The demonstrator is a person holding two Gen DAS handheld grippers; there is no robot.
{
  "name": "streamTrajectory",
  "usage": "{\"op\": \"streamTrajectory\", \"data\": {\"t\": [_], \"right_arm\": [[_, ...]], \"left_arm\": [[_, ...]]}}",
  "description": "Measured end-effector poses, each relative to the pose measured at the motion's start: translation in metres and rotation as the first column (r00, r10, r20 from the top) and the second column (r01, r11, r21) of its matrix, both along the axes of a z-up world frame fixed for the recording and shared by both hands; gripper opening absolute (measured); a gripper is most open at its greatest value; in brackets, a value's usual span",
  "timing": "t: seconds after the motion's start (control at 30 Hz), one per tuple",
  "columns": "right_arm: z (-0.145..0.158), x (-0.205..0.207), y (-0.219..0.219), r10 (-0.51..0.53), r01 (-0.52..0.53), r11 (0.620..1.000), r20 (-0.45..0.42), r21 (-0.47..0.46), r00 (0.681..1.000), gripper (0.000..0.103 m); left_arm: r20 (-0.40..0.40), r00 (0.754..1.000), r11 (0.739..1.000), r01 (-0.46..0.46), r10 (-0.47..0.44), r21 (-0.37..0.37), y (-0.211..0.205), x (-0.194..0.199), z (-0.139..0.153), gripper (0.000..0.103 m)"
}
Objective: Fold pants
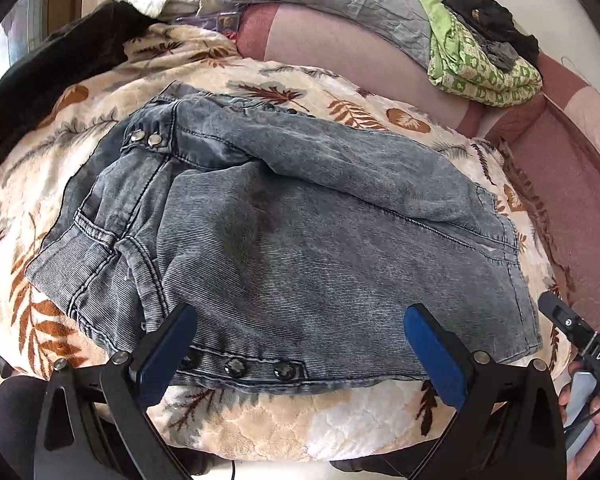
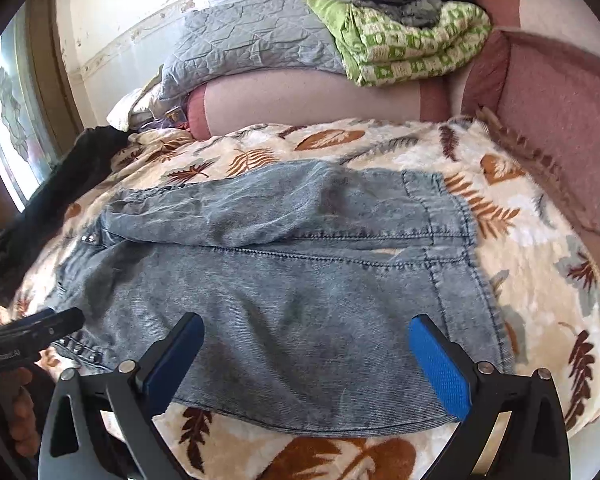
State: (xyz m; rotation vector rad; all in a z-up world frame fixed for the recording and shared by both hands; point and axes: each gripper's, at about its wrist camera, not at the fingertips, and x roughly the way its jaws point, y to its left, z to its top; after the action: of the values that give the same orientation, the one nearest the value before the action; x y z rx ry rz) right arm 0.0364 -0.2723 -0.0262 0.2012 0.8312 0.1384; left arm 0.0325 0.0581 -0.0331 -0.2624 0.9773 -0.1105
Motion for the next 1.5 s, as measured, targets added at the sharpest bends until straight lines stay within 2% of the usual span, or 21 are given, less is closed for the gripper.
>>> {"op": "streamTrajectory", "data": {"t": [0.1,0.23,0.37,0.43,0.47,0.53,0.6,0.8,0.87,0.9,0.93,0.97,1.03,1.1,1.2,1.23,1.3,1.4,1.43,1.47,1.5], "right_arm": [[0.001,0.015,-0.044,-0.043,0.05,0.989,-0.056,0.141,0.998,0.103],[0.013,0.059,-0.095,-0.093,0.108,0.978,-0.092,0.178,0.991,0.103],[0.018,0.13,-0.138,-0.111,0.143,0.966,-0.15,0.216,0.982,0.102],[0.012,0.171,-0.151,-0.124,0.161,0.97,-0.195,0.185,0.973,0.089],[0.007,0.189,-0.156,-0.133,0.171,0.972,-0.221,0.16,0.966,0.086],[-0.007,0.224,-0.164,-0.141,0.184,0.973,-0.27,0.14,0.953,0.068],[-0.023,0.25,-0.171,-0.158,0.198,0.975,-0.316,0.1,0.936,0.06],[-0.053,0.291,-0.18,-0.174,0.209,0.976,-0.357,0.062,0.918,0.06],[-0.061,0.298,-0.177,-0.157,0.19,0.98,-0.37,0.054,0.916,0.057],[-0.065,0.3,-0.176,-0.146,0.177,0.983,-0.377,0.05,0.915,0.05],[-0.069,0.302,-0.175,-0.14,0.169,0.985,-0.38,0.042,0.914,0.049],[-0.07,0.303,-0.174,-0.139,0.164,0.986,-0.38,0.033,0.914,0.048],[-0.073,0.304,-0.175,-0.139,0.162,0.986,-0.378,0.031,0.915,0.047],[-0.073,0.304,-0.175,-0.138,0.161,0.986,-0.375,0.031,0.917,0.047],[-0.074,0.302,-0.175,-0.137,0.158,0.987,-0.371,0.028,0.919,0.047],[-0.074,0.303,-0.175,-0.137,0.157,0.987,-0.371,0.026,0.919,0.048],[-0.075,0.305,-0.174,-0.136,0.158,0.987,-0.374,0.028,0.918,0.049],[-0.076,0.308,-0.171,-0.135,0.156,0.987,-0.376,0.027,0.917,0.05],[-0.076,0.309,-0.171,-0.132,0.154,0.988,-0.377,0.028,0.917,0.05],[-0.076,0.31,-0.17,-0.13,0.152,0.988,-0.379,0.027,0.916,0.049],[-0.076,0.31,-0.17,-0.127,0.146,0.989,-0.382,0.02,0.915,0.048]], "left_arm": [[0.008,1.0,1.0,-0.014,0.014,0.024,0.022,0.014,0.004,0.103],[0.05,0.998,0.997,-0.026,0.023,0.067,0.053,0.047,0.023,0.103],[0.063,0.997,0.993,-0.049,0.042,0.107,0.081,0.098,0.035,0.103],[0.046,0.998,0.992,-0.045,0.04,0.116,0.093,0.127,0.033,0.103],[0.029,0.999,0.992,-0.042,0.039,0.121,0.097,0.141,0.031,0.103],[-0.005,0.999,0.992,-0.037,0.037,0.117,0.104,0.169,0.023,0.103],[-0.035,0.999,0.994,-0.036,0.04,0.101,0.11,0.195,0.015,0.103],[-0.07,0.997,0.997,-0.023,0.027,0.067,0.12,0.253,0.0,0.101],[-0.082,0.996,0.998,-0.028,0.033,0.062,0.123,0.266,-0.005,0.09],[-0.1,0.994,0.998,-0.031,0.036,0.05,0.126,0.273,-0.009,0.073],[-0.121,0.992,0.999,-0.038,0.042,0.031,0.13,0.279,-0.013,0.056],[-0.139,0.989,0.999,-0.05,0.05,0.01,0.133,0.284,-0.017,0.051],[-0.163,0.984,0.997,-0.073,0.07,-0.014,0.14,0.291,-0.025,0.05],[-0.159,0.982,0.994,-0.109,0.107,-0.002,0.146,0.295,-0.028,0.049],[-0.072,0.978,0.98,-0.197,0.196,-0.008,0.161,0.293,-0.016,0.048],[-0.072,0.976,0.978,-0.207,0.206,0.004,0.163,0.295,-0.015,0.048],[-0.11,0.974,0.98,-0.198,0.197,0.004,0.167,0.305,-0.023,0.048],[-0.15,0.971,0.982,-0.181,0.187,0.053,0.163,0.316,-0.036,0.048],[-0.149,0.972,0.983,-0.174,0.182,0.064,0.161,0.318,-0.038,0.044],[-0.136,0.975,0.983,-0.166,0.176,0.082,0.158,0.319,-0.038,0.035],[-0.135,0.977,0.983,-0.154,0.166,0.1,0.155,0.321,-0.038,0.006]]}}
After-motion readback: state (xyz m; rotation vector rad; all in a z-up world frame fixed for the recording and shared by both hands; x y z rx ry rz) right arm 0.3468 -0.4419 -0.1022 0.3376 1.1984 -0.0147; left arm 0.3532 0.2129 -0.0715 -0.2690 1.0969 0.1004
